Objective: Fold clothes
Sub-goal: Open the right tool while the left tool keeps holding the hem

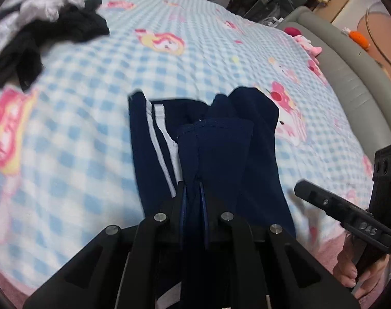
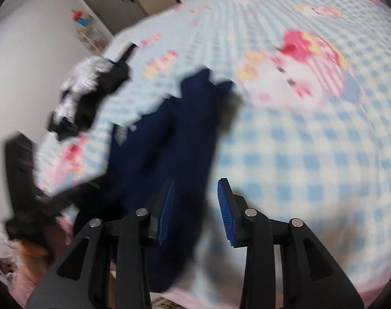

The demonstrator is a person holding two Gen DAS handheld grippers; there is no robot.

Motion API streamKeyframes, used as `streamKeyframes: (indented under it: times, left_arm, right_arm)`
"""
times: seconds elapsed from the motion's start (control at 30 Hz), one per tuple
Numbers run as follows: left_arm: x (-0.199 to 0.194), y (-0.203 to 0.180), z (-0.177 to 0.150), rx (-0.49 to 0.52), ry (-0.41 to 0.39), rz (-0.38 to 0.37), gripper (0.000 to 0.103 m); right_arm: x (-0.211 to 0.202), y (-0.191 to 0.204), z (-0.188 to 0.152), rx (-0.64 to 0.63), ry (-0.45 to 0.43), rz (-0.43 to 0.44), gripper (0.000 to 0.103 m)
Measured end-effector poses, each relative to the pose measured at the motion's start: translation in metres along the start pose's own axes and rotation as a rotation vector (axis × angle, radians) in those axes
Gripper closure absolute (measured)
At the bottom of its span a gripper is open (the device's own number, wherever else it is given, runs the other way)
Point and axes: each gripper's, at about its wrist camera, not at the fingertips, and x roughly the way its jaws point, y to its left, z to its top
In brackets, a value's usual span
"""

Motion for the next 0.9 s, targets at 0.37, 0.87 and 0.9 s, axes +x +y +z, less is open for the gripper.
streamKeyframes:
  times: [0.37, 0.87, 0.9]
  left_arm:
    - [-0.014, 0.005, -0.003, -0.012, -0.049, 0.031, 0.092]
    - [-0.013, 0.027, -0.001, -0.052, -0.057, -0.013, 0.083]
    - [-0.012, 0.024, 0.001, -0.037, -0.045, -0.036, 0.081]
  right_arm:
    - [0.044, 0.002, -0.025, -0.128, 0.133, -0.199, 0.085]
    - [0.003, 0.011, 0.011, -0.157, -0.007, -0.142, 0.07]
    - [0.012, 0.013, 0.02, -0.166, 0.003, -0.155, 0.065]
